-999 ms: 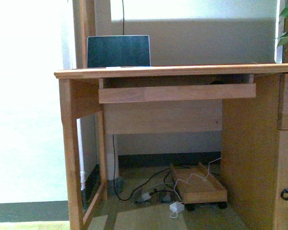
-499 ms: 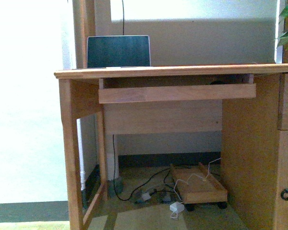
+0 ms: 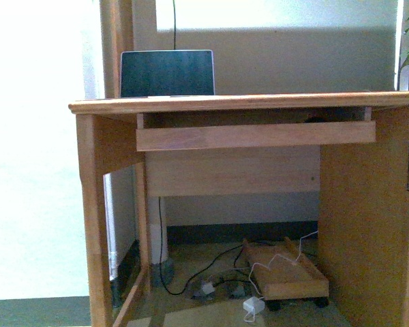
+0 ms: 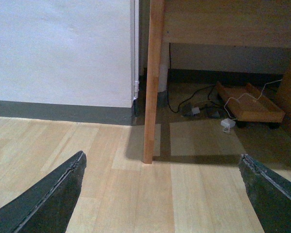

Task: Place mouse

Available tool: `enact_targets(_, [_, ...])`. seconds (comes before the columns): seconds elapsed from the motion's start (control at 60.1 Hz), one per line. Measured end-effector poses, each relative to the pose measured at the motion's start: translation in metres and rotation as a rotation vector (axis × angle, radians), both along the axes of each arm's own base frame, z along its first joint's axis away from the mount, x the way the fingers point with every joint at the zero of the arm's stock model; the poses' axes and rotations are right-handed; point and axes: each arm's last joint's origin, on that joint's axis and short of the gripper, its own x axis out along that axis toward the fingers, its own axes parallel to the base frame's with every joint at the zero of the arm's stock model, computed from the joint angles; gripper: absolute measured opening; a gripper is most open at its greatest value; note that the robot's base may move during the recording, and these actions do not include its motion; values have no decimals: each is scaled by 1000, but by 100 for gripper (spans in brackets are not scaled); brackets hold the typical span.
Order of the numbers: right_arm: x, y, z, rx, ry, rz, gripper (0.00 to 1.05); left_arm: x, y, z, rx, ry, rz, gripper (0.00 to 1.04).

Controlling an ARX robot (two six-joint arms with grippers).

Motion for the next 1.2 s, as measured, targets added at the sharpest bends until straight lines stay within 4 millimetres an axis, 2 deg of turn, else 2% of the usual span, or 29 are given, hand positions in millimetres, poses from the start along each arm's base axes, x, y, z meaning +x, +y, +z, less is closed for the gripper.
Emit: enact_targets(1.199, [0,0,0,0,0,0,97,0,0,0,0,0,0,97])
